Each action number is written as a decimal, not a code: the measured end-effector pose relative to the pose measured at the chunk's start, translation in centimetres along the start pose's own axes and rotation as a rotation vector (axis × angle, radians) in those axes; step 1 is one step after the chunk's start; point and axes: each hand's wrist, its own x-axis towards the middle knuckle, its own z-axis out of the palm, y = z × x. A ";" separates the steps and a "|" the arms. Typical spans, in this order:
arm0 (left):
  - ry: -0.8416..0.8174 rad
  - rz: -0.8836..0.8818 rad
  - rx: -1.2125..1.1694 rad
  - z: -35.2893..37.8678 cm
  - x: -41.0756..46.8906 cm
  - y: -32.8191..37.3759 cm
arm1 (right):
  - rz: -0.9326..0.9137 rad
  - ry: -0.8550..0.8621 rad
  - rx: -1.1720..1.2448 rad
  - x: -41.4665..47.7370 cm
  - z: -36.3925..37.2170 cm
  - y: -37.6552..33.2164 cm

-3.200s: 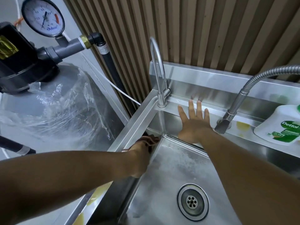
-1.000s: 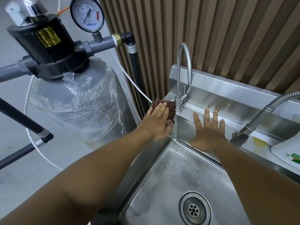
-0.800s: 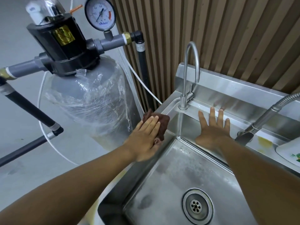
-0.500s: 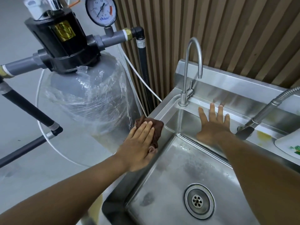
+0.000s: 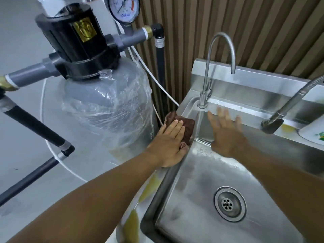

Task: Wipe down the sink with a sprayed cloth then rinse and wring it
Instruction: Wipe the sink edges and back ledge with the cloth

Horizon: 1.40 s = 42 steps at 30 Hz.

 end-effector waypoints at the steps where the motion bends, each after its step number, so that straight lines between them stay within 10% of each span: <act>1: -0.003 0.004 0.001 0.2 -0.7 0.0 | -0.087 0.033 -0.015 -0.9 0.3 -1.3; 42: -0.246 0.154 -0.146 1.7 -16.6 -2.3 | -0.160 -0.252 -0.067 -15.3 0.8 -16.3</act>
